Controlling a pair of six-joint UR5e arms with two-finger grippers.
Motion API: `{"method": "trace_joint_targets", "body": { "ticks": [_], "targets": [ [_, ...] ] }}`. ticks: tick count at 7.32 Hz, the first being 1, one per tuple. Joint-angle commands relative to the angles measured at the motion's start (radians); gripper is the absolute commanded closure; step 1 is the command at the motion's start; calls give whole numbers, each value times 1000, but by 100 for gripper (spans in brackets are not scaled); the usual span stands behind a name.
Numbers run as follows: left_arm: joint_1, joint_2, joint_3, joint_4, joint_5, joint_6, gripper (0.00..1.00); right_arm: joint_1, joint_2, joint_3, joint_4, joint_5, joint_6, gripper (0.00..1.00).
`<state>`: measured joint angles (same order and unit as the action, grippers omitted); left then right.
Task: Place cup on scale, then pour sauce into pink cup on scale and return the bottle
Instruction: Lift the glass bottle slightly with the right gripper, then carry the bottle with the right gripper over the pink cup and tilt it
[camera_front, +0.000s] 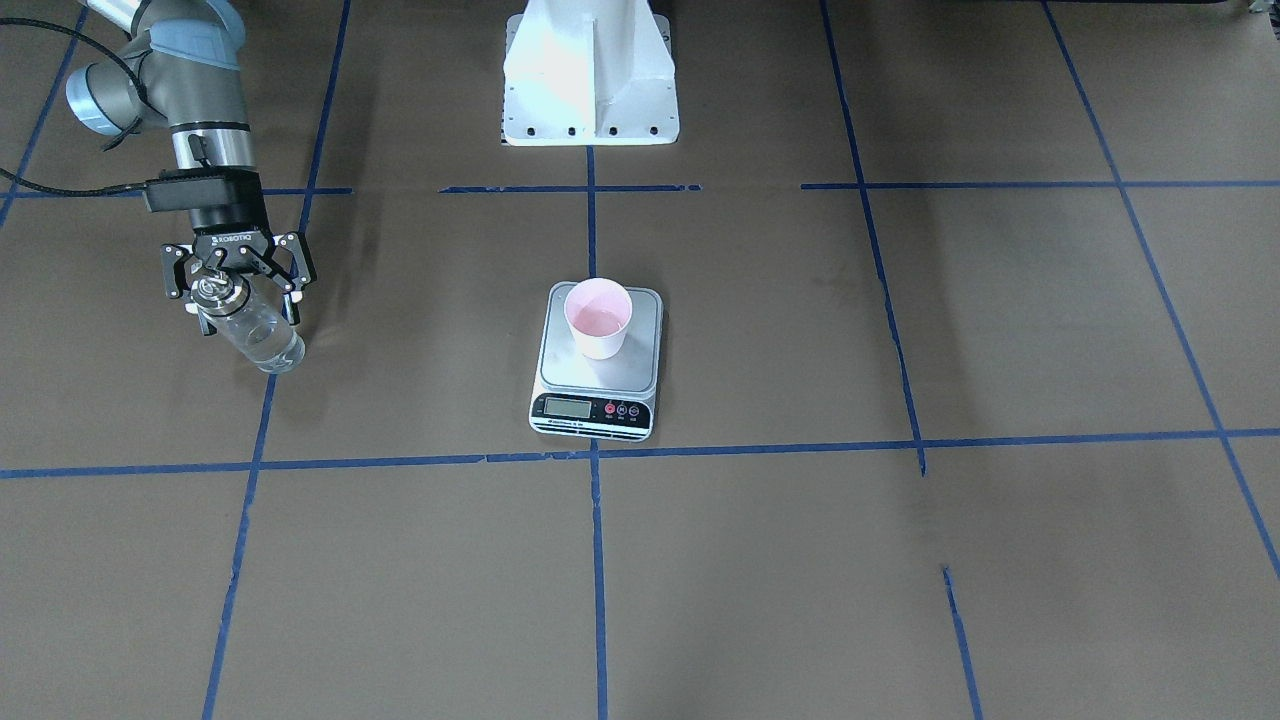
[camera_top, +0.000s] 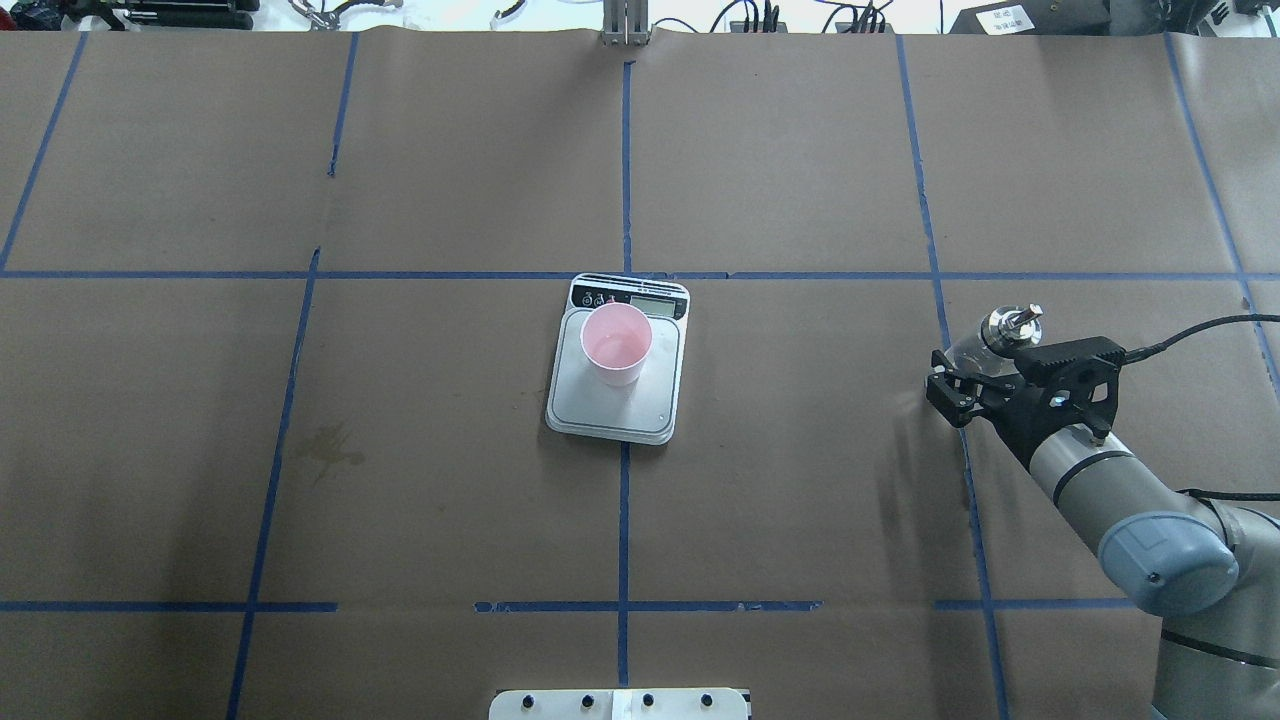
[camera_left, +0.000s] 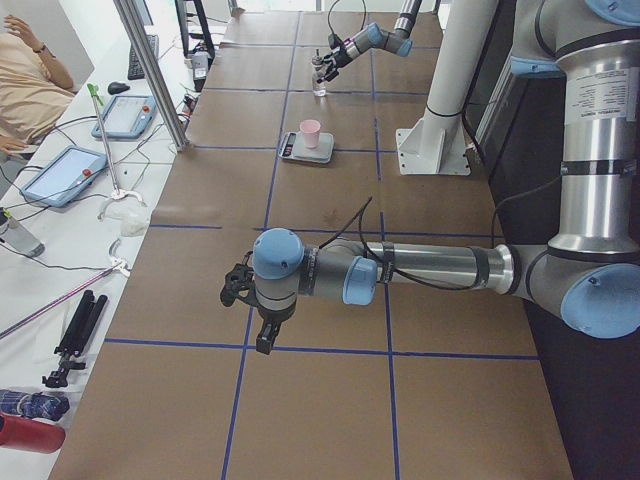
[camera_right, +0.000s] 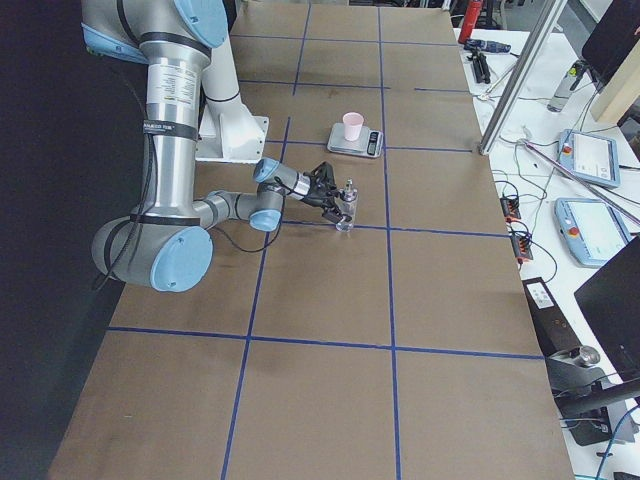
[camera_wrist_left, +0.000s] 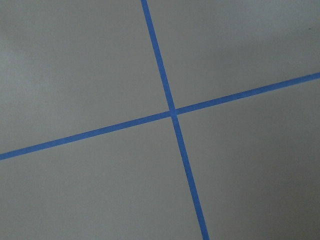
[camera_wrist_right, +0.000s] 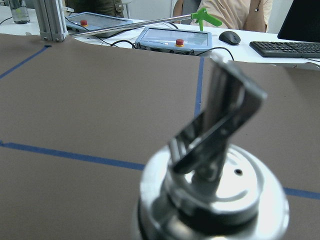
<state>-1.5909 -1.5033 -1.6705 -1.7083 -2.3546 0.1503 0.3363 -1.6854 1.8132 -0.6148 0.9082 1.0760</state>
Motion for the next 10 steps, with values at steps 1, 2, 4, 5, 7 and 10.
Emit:
{"method": "trace_joint_targets", "body": {
  "ticks": [1, 2, 4, 5, 7, 10],
  "targets": [
    [0, 0, 0, -1, 0, 0, 0, 4, 9, -2, 1, 0, 2, 61],
    [0, -2, -2, -1, 0, 0, 0, 6, 9, -2, 3, -2, 1, 85],
    [0, -2, -2, -2, 0, 0, 0, 13, 13, 6, 3, -37, -1, 100],
    [0, -2, -2, -1, 0, 0, 0, 30, 13, 9, 1, -37, -7, 100],
    [0, 0, -3, 3, 1, 2, 0, 41, 99, 6, -6, -35, -73, 100],
    [0, 0, -5, 3, 1, 0, 0, 65, 171, 3, -32, -22, -82, 100]
  ]
}}
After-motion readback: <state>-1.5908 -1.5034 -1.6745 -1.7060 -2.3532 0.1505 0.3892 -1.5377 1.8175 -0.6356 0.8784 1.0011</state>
